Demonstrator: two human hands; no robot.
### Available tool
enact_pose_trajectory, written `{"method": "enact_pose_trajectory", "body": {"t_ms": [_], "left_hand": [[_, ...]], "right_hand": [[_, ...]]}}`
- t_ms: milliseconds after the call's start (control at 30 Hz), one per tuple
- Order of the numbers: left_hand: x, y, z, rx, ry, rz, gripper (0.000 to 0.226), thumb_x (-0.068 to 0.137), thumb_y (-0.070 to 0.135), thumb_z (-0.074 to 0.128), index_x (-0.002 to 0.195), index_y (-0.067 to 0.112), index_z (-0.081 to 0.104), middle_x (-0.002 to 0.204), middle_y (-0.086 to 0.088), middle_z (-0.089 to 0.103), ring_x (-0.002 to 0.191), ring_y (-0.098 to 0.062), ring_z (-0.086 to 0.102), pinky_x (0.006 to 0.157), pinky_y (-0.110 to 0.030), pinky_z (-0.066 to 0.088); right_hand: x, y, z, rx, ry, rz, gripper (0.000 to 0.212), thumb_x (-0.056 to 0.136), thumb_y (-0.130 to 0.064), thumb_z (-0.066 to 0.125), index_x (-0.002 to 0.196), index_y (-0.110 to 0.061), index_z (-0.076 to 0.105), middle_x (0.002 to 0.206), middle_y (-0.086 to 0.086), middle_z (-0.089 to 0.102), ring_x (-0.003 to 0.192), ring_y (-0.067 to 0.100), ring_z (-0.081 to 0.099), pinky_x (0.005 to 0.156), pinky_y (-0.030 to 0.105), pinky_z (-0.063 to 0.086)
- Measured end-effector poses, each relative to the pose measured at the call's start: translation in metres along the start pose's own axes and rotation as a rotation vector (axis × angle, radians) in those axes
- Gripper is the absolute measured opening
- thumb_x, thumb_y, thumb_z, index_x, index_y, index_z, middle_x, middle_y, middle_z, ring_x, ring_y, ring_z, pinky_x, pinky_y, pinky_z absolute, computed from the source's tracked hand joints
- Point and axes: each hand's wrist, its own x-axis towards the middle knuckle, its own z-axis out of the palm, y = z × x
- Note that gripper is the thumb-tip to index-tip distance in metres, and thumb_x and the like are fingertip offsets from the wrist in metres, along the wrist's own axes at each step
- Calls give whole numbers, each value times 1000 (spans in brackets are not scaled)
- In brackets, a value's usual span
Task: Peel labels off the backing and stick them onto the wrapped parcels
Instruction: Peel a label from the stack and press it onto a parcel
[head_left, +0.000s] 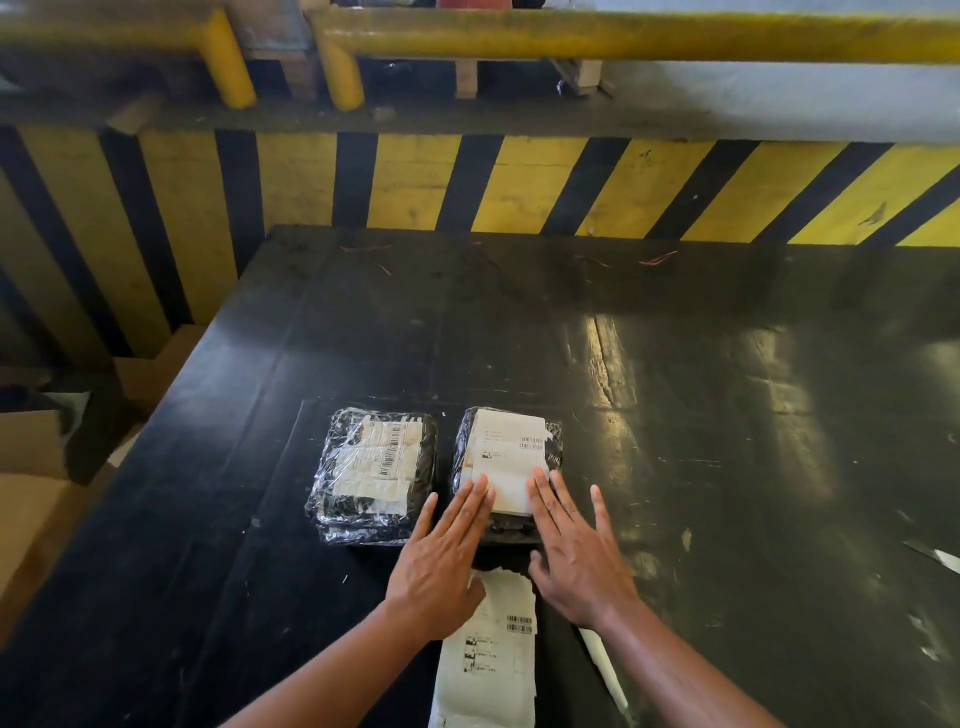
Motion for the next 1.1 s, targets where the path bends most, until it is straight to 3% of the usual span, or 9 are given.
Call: {"method": "enact_pose_trajectory", "body": {"t_ms": [100, 167, 300, 533, 767, 867, 1000, 1100], "left_hand": [[10, 7, -16, -42, 21, -26, 91, 99, 50, 40, 167, 18, -12, 173, -2, -25, 161, -18, -21, 128, -43, -20], [22, 17, -29, -69, 45, -2, 86, 99, 47, 45, 168, 16, 5, 177, -3, 2, 163, -21, -6, 130, -42, -15], [38, 26, -39, -126, 89, 10, 76, 93, 38, 53, 162, 20, 25, 164, 2, 29, 156, -18, 22, 130, -36, -6], [45, -3, -51, -97, 97, -69, 63, 93, 34, 55, 152, 19, 38, 156, 3, 38, 149, -15, 35, 133, -38, 5], [70, 11, -57, -117, 70, 12, 70, 99, 35, 46, 163, 18, 25, 170, 0, 24, 159, -17, 18, 133, -40, 4], [75, -3, -60, -122, 63, -38, 67, 100, 36, 44, 162, 17, 26, 168, 0, 28, 156, -17, 24, 133, -43, 7], [87, -12, -70, -89, 60, -83, 56, 99, 36, 44, 151, 16, 40, 156, -1, 42, 147, -19, 39, 133, -43, 10], [96, 2, -71, -103, 51, 4, 55, 101, 36, 45, 153, 17, 43, 159, -1, 42, 149, -19, 36, 132, -41, 15]], "right_hand": [[1, -6, -1, 17, -10, 18, 87, 103, -42, 41, 165, -20, -15, 171, -5, -25, 157, 15, -26, 128, 57, -12], [0, -8, -4, 23, 6, 16, 86, 105, -43, 42, 164, -20, -16, 169, -6, -27, 158, 17, -27, 125, 55, -15], [-1, -4, -6, 15, 26, -3, 84, 105, -32, 45, 164, -19, -14, 172, -3, -21, 159, 20, -22, 123, 55, -16], [2, -4, -7, 37, -9, 24, 90, 104, -38, 47, 164, -20, -18, 172, -6, -23, 157, 16, -26, 124, 52, -20], [-3, -9, -20, 63, -10, 24, 92, 103, -26, 48, 163, -20, -21, 170, -5, -29, 155, 16, -32, 122, 48, -24], [-2, -8, -19, 52, -24, 27, 93, 102, -26, 48, 163, -21, -22, 169, -6, -30, 155, 15, -33, 121, 48, -25], [-1, -8, -15, 74, -37, 48, 96, 99, -25, 50, 163, -23, -22, 169, -8, -30, 155, 12, -32, 127, 51, -18], [-1, -9, -12, 76, -56, 60, 95, 98, -25, 47, 163, -22, -22, 168, -9, -33, 154, 13, -32, 128, 52, -15]]}}
